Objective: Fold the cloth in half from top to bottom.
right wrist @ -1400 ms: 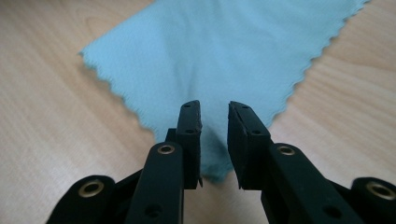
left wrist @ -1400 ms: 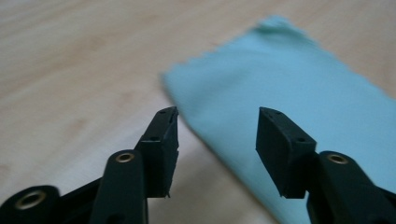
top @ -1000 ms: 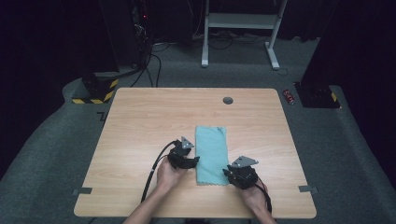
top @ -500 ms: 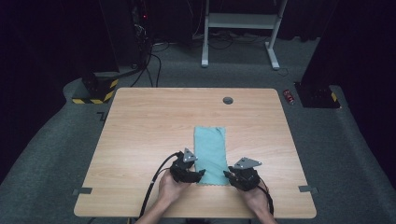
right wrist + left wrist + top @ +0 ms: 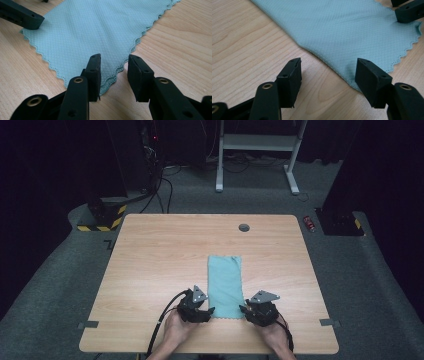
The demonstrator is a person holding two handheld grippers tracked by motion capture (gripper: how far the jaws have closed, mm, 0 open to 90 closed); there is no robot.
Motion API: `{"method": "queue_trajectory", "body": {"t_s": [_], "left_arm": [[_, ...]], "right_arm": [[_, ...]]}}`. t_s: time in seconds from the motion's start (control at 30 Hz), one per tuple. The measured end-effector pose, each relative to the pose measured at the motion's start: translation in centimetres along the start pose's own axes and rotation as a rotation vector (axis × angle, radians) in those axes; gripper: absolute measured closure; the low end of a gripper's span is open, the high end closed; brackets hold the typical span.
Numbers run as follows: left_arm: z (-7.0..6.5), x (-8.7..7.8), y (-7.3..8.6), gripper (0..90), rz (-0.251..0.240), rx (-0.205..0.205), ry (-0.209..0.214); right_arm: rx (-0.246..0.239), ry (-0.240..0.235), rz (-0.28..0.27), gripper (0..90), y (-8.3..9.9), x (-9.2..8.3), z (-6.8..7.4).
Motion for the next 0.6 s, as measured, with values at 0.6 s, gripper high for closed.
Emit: {"method": "queue_trajectory", "body": {"t_s": [0.6], "left_arm": [[3.1, 0.1, 0.0, 38.8, -0.022, -0.128, 0.026]], "right_arm": [[0.063, -0.024, -0.084, 64.7, -1.0, -0.5, -1.9]]}}
Point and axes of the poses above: each handheld gripper's, and its own axes: x roughly forward along the jaws, y roughly out of its underside, z roughly to its left, the point moved 1 cm from there along x, roughly forward along the jaws, and after that the axes turned 10 degrees about -y, right-handed, at the moved point
